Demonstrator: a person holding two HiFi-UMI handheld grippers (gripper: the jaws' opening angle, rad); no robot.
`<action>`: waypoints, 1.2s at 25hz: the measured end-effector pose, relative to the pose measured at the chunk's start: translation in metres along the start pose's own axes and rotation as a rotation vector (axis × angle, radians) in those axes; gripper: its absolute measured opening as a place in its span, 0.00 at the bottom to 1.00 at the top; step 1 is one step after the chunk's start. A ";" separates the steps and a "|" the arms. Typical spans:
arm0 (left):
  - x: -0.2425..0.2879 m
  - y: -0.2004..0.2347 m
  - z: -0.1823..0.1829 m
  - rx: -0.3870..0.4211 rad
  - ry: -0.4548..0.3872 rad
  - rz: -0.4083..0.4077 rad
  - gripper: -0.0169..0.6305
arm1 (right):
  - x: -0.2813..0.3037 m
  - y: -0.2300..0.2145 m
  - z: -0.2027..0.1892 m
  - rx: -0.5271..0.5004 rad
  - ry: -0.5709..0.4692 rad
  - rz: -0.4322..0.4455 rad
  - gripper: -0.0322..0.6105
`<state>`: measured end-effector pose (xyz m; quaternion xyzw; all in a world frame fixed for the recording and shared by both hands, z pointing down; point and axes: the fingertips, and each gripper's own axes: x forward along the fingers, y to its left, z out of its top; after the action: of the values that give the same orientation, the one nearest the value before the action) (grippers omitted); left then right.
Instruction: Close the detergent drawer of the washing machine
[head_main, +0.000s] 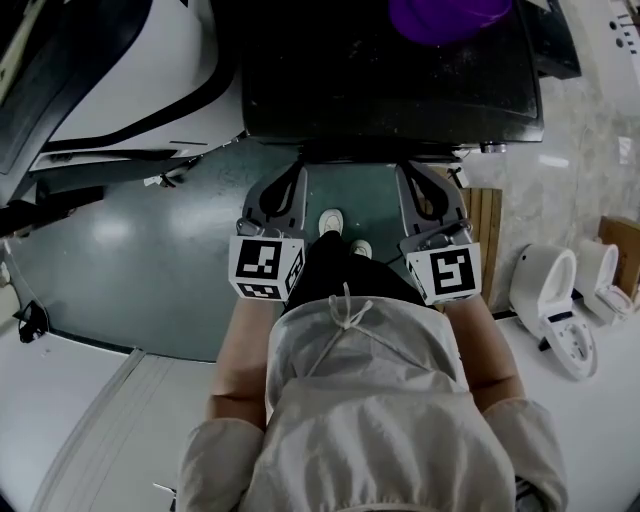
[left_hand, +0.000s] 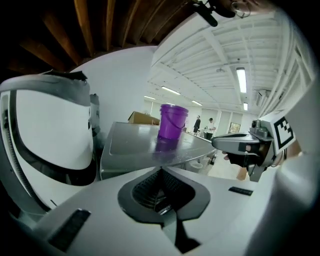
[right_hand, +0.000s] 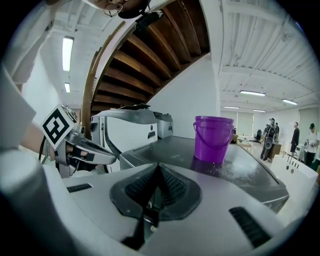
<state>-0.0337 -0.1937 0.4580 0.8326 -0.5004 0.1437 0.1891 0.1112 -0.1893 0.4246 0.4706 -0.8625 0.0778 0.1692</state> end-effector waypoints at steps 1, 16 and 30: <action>-0.006 -0.004 0.009 0.024 -0.016 -0.002 0.05 | -0.004 0.000 0.007 -0.009 -0.016 0.007 0.06; -0.081 -0.049 0.145 0.167 -0.249 -0.059 0.05 | -0.079 -0.021 0.116 -0.047 -0.269 -0.011 0.06; -0.115 -0.071 0.189 0.228 -0.308 -0.071 0.05 | -0.119 -0.033 0.153 -0.143 -0.328 -0.033 0.05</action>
<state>-0.0140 -0.1607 0.2290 0.8779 -0.4742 0.0636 0.0199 0.1651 -0.1593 0.2380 0.4777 -0.8741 -0.0643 0.0605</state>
